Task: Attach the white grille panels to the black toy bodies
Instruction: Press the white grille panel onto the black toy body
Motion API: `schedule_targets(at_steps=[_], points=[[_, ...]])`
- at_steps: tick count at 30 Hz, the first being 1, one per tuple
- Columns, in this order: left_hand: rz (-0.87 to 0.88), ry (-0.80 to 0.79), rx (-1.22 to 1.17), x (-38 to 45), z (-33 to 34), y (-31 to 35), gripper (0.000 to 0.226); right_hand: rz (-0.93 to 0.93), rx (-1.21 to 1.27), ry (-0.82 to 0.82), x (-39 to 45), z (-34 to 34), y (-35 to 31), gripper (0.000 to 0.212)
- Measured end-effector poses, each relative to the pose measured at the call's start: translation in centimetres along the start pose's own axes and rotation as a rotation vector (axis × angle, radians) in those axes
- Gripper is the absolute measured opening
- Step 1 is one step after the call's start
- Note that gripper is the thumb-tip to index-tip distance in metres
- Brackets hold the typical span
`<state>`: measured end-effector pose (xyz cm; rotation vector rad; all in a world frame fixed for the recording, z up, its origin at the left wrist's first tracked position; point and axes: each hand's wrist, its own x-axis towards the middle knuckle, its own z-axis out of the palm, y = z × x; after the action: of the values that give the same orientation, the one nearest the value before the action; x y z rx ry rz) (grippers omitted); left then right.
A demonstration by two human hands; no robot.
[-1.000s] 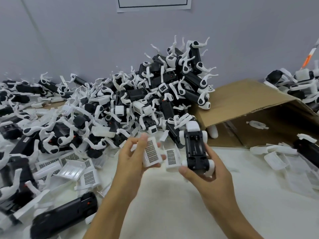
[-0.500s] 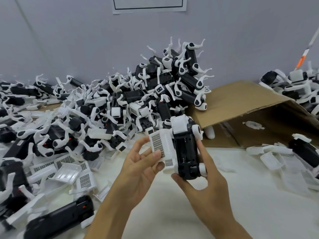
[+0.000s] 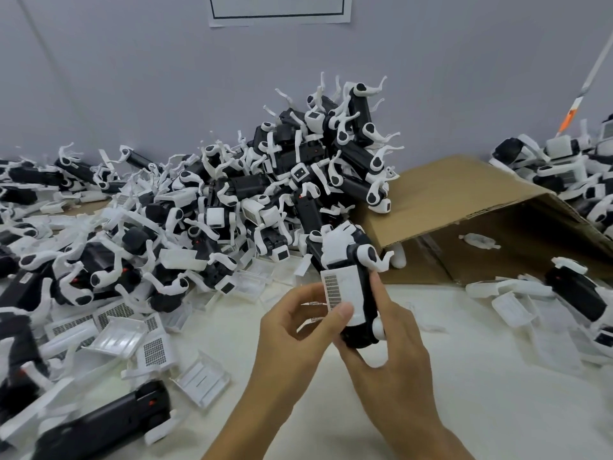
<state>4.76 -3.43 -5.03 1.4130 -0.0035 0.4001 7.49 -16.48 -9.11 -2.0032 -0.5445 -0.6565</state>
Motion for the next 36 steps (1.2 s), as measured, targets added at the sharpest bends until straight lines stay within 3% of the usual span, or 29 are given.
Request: schedule_targets(at_steps=[5, 10, 13, 16, 20, 23, 26, 33, 36], points=[[0.005, 0.100, 0.005, -0.1, 0.2, 0.0, 0.026, -0.114, -0.056, 0.022, 0.4, -0.2, -0.2, 0.100], [-0.202, -0.177, -0.338, 0.0, -0.3, 0.2, 0.045, -0.026, 0.205, -0.122, -0.2, -0.4, -1.0, 0.100], [-0.169, -0.173, -0.305, 0.2, -1.0, 0.2, 0.044, 0.160, 0.561, -0.295, 0.2, -0.8, -1.5, 0.076], [-0.063, -0.161, -0.047, 0.2, -1.1, 0.0, 0.045, 0.392, 0.795, -0.250, 1.1, -1.3, -1.8, 0.041], [-0.037, -0.284, 0.143, 0.0, -0.7, -0.2, 0.043, 0.464, 0.754, -0.230, 1.5, -1.8, -2.2, 0.041], [-0.055, -0.343, 0.063, 0.1, -1.1, 0.1, 0.040, 0.472, 0.716, -0.183, 1.7, -2.0, -2.0, 0.062], [-0.089, -0.299, -0.028, -0.1, -0.9, 0.2, 0.033, 0.471, 0.696, -0.105, 1.7, -2.2, -2.0, 0.068], [0.057, -0.201, -0.008, -0.6, -0.1, -0.1, 0.030, 0.429, 0.665, -0.093, 1.4, -2.5, -2.4, 0.062], [0.021, -0.212, -0.068, -0.5, 0.0, 0.1, 0.032, 0.370, 0.676, -0.173, 1.3, -2.4, -2.6, 0.039]])
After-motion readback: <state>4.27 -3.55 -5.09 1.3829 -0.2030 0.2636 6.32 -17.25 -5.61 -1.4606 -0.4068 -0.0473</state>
